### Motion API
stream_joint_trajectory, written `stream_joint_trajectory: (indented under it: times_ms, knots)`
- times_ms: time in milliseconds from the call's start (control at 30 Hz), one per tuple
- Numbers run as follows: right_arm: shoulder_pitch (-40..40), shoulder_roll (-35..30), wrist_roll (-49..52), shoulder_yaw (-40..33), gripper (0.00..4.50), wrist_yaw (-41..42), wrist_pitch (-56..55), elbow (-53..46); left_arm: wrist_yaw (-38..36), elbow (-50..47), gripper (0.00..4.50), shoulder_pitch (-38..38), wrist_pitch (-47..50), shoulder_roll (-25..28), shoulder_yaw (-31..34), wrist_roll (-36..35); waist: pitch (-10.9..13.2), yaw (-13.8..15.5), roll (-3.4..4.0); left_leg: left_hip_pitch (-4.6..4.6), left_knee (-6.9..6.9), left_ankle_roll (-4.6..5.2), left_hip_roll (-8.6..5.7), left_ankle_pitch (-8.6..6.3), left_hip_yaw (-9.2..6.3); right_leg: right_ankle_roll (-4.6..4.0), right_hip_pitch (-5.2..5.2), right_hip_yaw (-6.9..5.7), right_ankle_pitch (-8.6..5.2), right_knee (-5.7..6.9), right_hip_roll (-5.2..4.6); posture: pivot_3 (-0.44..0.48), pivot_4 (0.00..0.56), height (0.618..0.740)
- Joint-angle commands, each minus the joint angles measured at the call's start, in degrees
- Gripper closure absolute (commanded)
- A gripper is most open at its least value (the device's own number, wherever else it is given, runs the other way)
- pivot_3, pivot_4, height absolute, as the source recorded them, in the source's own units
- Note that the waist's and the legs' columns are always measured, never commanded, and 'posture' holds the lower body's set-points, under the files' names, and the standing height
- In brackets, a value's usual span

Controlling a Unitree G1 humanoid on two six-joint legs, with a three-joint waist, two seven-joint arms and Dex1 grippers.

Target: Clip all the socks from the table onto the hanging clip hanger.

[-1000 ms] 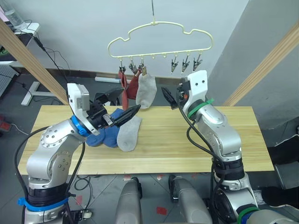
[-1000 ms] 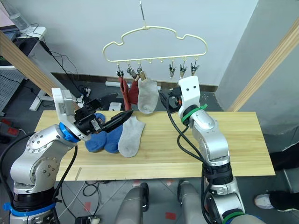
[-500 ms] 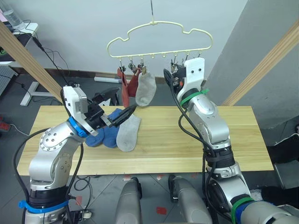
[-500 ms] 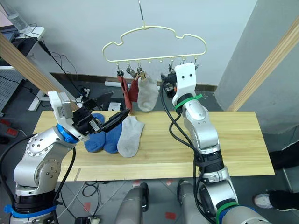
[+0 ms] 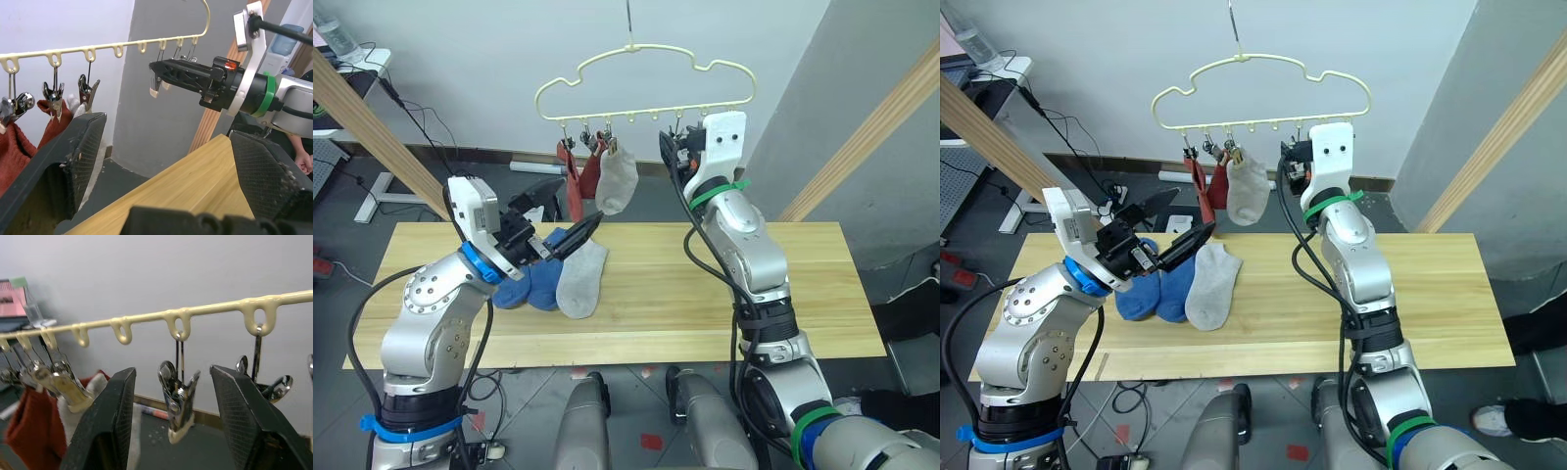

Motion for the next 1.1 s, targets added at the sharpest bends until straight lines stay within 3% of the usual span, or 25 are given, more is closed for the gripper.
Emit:
stream_joint_trajectory:
  times_ms: [33, 433, 800, 900, 1000, 1100]
  knots:
    - [-1.48, 0.71, 0.89, -0.19, 1.99, -0.06, -1.03, -1.11, 0.15, -1.67, 0.00, -0.27, -0.56, 0.06, -0.25, -0.35, 0.00, 0.02, 0.00, 0.00, 0.00, 0.00, 0.00, 0.00, 0.00, 0.00, 0.00, 0.00, 0.00, 0.00, 0.00, 0.055, 0.288, 0.740]
    - [-2.18, 1.45, 1.65, -0.61, 1.99, 0.44, -0.59, 0.34, 5.98, -6.57, 0.00, -4.12, 5.13, -0.15, -2.52, -1.17, 0.00, 0.11, 0.00, 0.00, 0.09, 0.01, -0.01, 0.01, -0.04, 0.00, 0.01, -0.02, 0.00, 0.12, 0.00, 0.066, 0.288, 0.740]
    - [-2.42, 1.72, 2.76, -1.43, 1.99, -0.06, -0.50, 1.16, 4.74, -4.20, 0.00, -4.25, 4.15, -0.04, -2.45, -0.46, 0.00, 0.11, 0.00, 0.01, 0.10, 0.01, -0.01, 0.01, -0.04, 0.00, 0.00, -0.02, 0.00, 0.15, 0.01, 0.067, 0.287, 0.740]
    - [-2.44, 1.61, 2.99, -1.47, 2.61, -0.18, -0.49, 1.16, 4.13, -4.18, 0.00, -3.42, 3.53, -0.04, -2.23, -0.49, 0.00, 0.11, 0.00, 0.01, 0.10, 0.01, -0.01, 0.01, -0.04, 0.00, 0.00, -0.02, 0.00, 0.15, 0.01, 0.065, 0.285, 0.740]
    - [-2.48, 1.52, 3.14, -1.63, 3.68, -0.19, -0.55, 1.19, 3.60, -3.88, 0.00, -2.64, 2.63, -0.11, -1.94, -0.56, 0.00, 0.10, 0.00, 0.01, 0.10, 0.01, -0.01, 0.01, -0.03, -0.01, 0.00, -0.02, 0.00, 0.15, 0.01, 0.065, 0.285, 0.740]
    - [-2.48, 1.47, 3.14, -1.66, 4.42, -0.18, -0.55, 1.14, 3.56, -3.90, 0.00, -2.50, 2.30, -0.13, -2.00, -0.65, 0.00, 0.12, 0.00, 0.01, 0.10, 0.02, 0.00, 0.01, -0.05, -0.01, 0.00, -0.03, 0.00, 0.16, 0.01, 0.063, 0.282, 0.740]
